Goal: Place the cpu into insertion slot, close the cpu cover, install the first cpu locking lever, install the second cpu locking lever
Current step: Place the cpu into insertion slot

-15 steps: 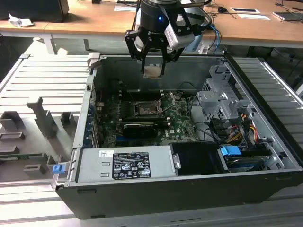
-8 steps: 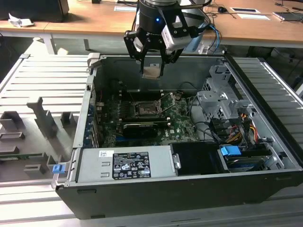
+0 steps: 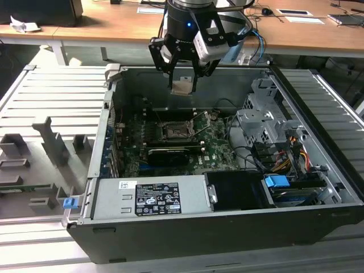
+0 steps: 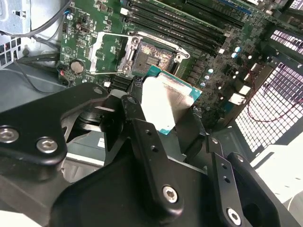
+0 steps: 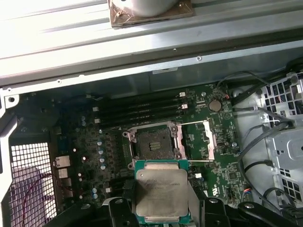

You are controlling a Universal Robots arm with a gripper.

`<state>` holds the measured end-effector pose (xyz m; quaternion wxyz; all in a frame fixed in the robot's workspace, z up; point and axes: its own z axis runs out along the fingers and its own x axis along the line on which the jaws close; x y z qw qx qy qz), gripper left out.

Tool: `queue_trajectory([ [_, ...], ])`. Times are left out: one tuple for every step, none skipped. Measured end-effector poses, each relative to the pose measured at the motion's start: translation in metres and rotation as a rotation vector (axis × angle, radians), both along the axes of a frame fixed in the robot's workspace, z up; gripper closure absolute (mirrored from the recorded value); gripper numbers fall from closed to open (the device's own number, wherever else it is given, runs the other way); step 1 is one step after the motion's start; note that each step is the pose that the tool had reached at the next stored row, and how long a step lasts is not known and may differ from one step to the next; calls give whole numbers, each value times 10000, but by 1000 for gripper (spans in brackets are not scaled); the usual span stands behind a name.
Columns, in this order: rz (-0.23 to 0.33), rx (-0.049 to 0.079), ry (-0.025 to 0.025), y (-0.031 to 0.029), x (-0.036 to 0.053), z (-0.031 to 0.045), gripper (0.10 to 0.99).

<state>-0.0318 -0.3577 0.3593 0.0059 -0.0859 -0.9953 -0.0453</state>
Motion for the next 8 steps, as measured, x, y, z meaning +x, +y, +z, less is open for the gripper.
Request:
queue_trajectory([
  [-77, 0, 0, 0, 0, -1, 561],
  [-127, 0, 0, 0, 0, -1, 561],
  [-167, 0, 0, 0, 0, -2, 561],
  [-216, 0, 0, 0, 0, -2, 561],
  [-252, 0, 0, 0, 0, -2, 561],
  [-346, 0, 0, 0, 0, -3, 561],
  [-438, 0, 0, 0, 0, -4, 561],
  [-495, 1, 0, 0, 0, -4, 561],
])
